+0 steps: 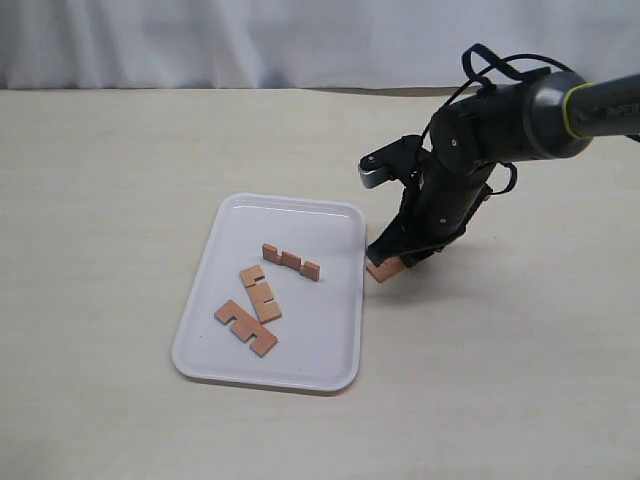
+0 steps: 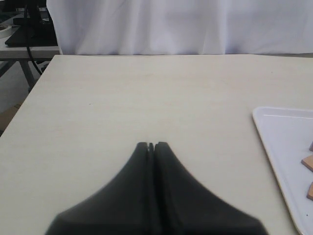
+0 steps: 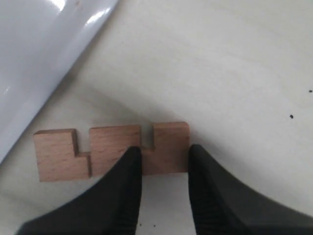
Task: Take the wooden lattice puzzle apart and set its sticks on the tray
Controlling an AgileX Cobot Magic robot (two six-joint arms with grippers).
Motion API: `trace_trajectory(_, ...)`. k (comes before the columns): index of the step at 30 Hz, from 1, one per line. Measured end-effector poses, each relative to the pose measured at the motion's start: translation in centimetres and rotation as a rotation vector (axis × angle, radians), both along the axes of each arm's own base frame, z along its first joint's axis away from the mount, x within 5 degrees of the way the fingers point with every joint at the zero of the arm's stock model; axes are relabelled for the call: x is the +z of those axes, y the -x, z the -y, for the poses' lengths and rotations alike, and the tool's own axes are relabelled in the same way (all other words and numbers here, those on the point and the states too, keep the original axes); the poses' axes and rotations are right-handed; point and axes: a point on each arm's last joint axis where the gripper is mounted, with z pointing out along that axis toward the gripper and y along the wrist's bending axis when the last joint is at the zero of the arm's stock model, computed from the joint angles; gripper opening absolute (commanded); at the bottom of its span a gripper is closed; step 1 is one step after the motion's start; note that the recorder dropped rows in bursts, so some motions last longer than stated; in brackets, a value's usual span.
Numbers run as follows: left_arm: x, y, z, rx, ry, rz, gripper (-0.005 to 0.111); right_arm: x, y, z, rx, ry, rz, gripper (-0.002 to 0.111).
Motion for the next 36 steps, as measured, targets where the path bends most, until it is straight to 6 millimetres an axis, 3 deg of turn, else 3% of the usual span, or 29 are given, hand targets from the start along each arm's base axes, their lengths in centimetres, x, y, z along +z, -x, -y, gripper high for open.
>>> trace_trajectory(3,0.0,0.0,0.0,0.000,0.000,0.000,0.000,0.0,0.1,0.0,-0.001,0.002,-0.010,0.004)
trace_trajectory(10,0.0,0.0,0.0,0.000,0.000,0.000,0.000,0.6,0.5,0.1,0.009,0.010,-0.037,0.005)
trace_trajectory(12,0.0,0.0,0.0,0.000,0.000,0.000,0.000,1.6,0.7,0.1,0.010,0.010,-0.024,0.005)
trace_trajectory(16,0.0,0.0,0.0,0.000,0.000,0.000,0.000,5.7,1.1,0.2,0.013,0.002,0.077,0.005)
trace_trajectory(20,0.0,0.0,0.0,0.000,0.000,0.000,0.000,7.9,1.5,0.2,0.008,-0.009,0.126,0.006)
trace_trajectory(24,0.0,0.0,0.0,0.000,0.000,0.000,0.000,7.2,1.5,0.0,-0.053,-0.038,0.094,0.027)
trace_trajectory(25,0.0,0.0,0.0,0.000,0.000,0.000,0.000,6.9,1.5,0.0,-0.070,-0.042,0.085,0.043)
trace_trajectory(26,0.0,0.0,0.0,0.000,0.000,0.000,0.000,5.8,1.3,0.0,-0.119,-0.052,0.056,0.049)
trace_trajectory(30,0.0,0.0,0.0,0.000,0.000,0.000,0.000,3.2,1.0,-0.1,-0.257,-0.072,0.001,0.051)
trace_trajectory(36,0.0,0.0,0.0,0.000,0.000,0.000,0.000,2.2,0.5,-0.1,-0.373,-0.100,0.022,0.051)
